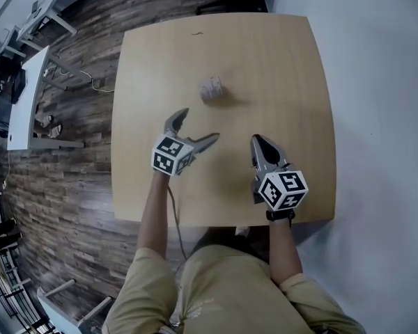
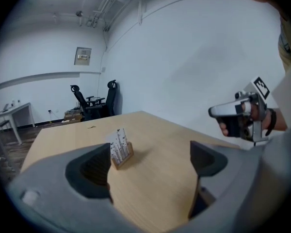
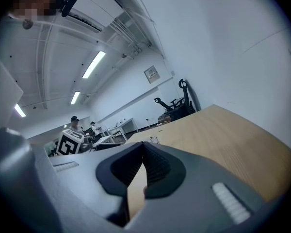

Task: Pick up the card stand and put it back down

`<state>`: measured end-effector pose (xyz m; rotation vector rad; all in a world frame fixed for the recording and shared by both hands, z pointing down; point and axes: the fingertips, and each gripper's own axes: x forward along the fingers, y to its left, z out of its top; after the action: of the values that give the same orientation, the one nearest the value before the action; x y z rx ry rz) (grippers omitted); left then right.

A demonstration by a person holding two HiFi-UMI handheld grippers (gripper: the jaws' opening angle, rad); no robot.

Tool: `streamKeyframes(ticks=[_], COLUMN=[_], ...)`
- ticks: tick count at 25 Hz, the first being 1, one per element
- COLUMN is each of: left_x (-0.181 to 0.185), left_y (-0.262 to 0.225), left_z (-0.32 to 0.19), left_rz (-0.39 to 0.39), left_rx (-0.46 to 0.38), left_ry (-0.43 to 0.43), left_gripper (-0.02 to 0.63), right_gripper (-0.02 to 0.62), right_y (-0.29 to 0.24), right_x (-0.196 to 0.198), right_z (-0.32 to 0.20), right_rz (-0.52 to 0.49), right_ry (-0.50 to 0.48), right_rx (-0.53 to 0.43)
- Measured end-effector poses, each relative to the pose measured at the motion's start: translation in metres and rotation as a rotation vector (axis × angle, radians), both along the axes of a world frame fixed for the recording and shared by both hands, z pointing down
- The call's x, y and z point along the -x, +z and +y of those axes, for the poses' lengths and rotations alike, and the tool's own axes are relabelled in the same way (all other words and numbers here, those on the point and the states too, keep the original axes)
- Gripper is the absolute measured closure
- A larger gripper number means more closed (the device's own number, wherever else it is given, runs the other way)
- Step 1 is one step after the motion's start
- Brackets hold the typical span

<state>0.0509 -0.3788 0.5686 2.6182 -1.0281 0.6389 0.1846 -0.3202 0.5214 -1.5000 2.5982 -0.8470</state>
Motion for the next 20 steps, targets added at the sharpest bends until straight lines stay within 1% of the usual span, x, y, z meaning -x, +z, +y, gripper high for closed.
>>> streamKeyframes(ticks=[2, 4, 6, 7, 9, 14, 15, 16, 17, 18, 20], left_x=[-0.005, -0.010, -0.014, -0.015, -0.017, -0.018, -0.017, -0.015, -0.014, -0.014, -0.016], left_y=[-0.020, -0.040, -0.060, -0.069, -0.085, -0.122, -0.129, -0.136, -0.142, -0.147, -0.155], left_z=[0.024, 0.047, 0.070, 0.081, 0.102, 0.155, 0.166, 0.176, 0.184, 0.193, 0.208], left_rz=[0.022, 0.049, 0.070, 0.077, 0.099, 0.167, 0.177, 0.185, 0.190, 0.198, 0.219], left_rx=[-0.028, -0.074, -0.115, -0.135, -0.173, -0.234, -0.246, -0.260, -0.274, -0.284, -0.297], left_ry=[-0.028, -0.061, -0.085, -0.099, -0.136, -0.247, -0.278, -0.311, -0.340, -0.360, -0.388], left_gripper=[0.131, 0.188, 0.257, 0.276, 0.348, 0.444, 0.474, 0.543, 0.591, 0.601, 0.601], right_gripper=[0.591, 0.591, 0.591, 0.591, 0.591, 0.591, 0.591, 0.591, 0.591, 0.591, 0.591], right_y=[-0.011, -0.022, -0.032, -0.036, -0.043, -0.067, -0.072, -0.077, -0.082, -0.086, -0.093], right_x=[0.000, -0.002, -0.004, -0.005, -0.006, -0.003, -0.001, 0.001, 0.003, 0.004, 0.004], right_z=[0.018, 0.036, 0.054, 0.062, 0.077, 0.119, 0.128, 0.137, 0.144, 0.150, 0.161], right_rz=[0.005, 0.015, 0.017, 0.016, 0.019, 0.055, 0.065, 0.075, 0.085, 0.095, 0.113], right_ry=[0.004, 0.015, 0.027, 0.031, 0.036, 0.020, 0.015, 0.011, 0.008, 0.007, 0.010], right_rx=[-0.013, -0.025, -0.037, -0.045, -0.063, -0.118, -0.130, -0.144, -0.157, -0.169, -0.193])
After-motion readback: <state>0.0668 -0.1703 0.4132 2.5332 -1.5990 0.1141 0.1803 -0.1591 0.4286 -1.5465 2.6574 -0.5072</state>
